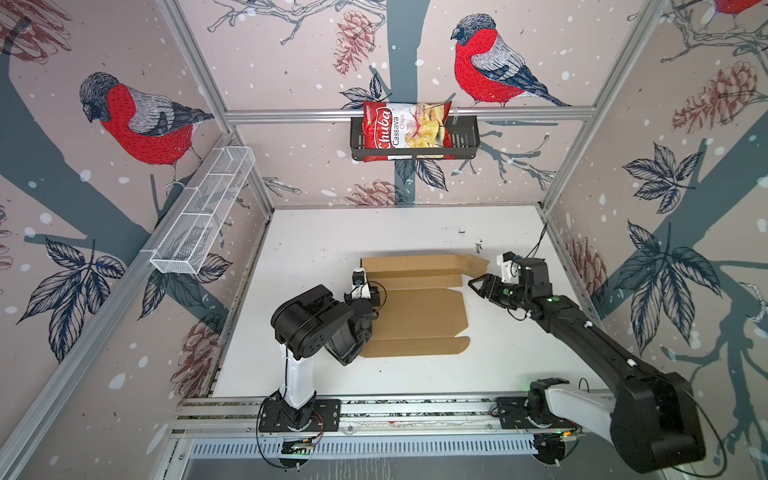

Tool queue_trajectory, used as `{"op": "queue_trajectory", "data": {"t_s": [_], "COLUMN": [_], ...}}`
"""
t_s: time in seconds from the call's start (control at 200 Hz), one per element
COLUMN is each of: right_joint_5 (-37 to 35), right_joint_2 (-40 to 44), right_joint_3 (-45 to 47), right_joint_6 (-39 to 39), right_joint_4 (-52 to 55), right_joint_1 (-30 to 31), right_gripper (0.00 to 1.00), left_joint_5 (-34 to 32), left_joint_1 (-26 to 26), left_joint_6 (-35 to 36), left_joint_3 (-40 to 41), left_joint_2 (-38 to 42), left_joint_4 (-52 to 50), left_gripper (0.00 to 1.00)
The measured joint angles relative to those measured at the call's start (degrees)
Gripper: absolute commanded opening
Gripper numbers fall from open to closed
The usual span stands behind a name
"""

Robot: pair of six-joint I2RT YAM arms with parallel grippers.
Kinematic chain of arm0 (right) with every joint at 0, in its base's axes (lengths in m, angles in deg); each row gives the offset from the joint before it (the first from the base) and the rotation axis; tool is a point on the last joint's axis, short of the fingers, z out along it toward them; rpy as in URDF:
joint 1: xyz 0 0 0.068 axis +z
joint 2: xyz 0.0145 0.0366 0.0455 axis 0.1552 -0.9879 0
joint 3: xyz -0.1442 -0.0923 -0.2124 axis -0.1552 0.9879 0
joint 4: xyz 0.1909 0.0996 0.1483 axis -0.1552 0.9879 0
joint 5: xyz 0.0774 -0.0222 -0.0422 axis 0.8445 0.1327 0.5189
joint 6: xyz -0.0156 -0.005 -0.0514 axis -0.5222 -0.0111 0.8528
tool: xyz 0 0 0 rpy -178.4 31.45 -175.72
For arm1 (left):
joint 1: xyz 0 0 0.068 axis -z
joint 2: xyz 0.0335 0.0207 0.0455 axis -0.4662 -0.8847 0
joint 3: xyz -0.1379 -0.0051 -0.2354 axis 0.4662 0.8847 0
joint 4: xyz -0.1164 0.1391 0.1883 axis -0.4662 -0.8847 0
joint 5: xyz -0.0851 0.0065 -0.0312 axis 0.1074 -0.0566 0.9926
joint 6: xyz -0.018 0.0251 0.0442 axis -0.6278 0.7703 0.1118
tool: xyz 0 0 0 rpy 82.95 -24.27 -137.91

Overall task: Assemble paper box
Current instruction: Fold the bottom flaps of a flat cardboard box at the center of the table.

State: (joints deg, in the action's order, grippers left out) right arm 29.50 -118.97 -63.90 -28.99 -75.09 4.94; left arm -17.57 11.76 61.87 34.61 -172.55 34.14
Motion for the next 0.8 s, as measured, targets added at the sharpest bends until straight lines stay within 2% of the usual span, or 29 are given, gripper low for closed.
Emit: {"op": "queue_trajectory", "data": {"t_s": [0.095, 0.395, 0.52, 0.8], "right_joint_5": [-3.0, -12.0, -16.4, -19.3], "right_joint_2": [-2.7, -17.2, -21.6, -28.6], "right_joint_3": [2.0, 3.8, 4.0, 6.7], "right_joint_6": [-1.7, -1.7, -1.8, -4.9], "right_joint_4": [-5.9, -34.4, -40.3, -53.8], "right_joint_1": [3.1, 8.5, 9.3, 10.5], "right_gripper": [0.60, 0.58, 0.60, 0.62], "left_joint_5": [0.0, 0.5, 1.2, 2.9], "left_joint_1": [-0.4, -1.0, -1.7, -2.0], "left_joint_6": [-0.7, -1.8, -2.8, -4.6], "left_joint_3": [-0.1, -0.2, -0.2, -0.3], "left_joint_2": [0.6, 2.1, 3.1, 7.0], "left_joint_4": [-1.3, -4.3, -6.3, -12.1], "left_gripper": [0.08, 0.08, 0.08, 0.07]}}
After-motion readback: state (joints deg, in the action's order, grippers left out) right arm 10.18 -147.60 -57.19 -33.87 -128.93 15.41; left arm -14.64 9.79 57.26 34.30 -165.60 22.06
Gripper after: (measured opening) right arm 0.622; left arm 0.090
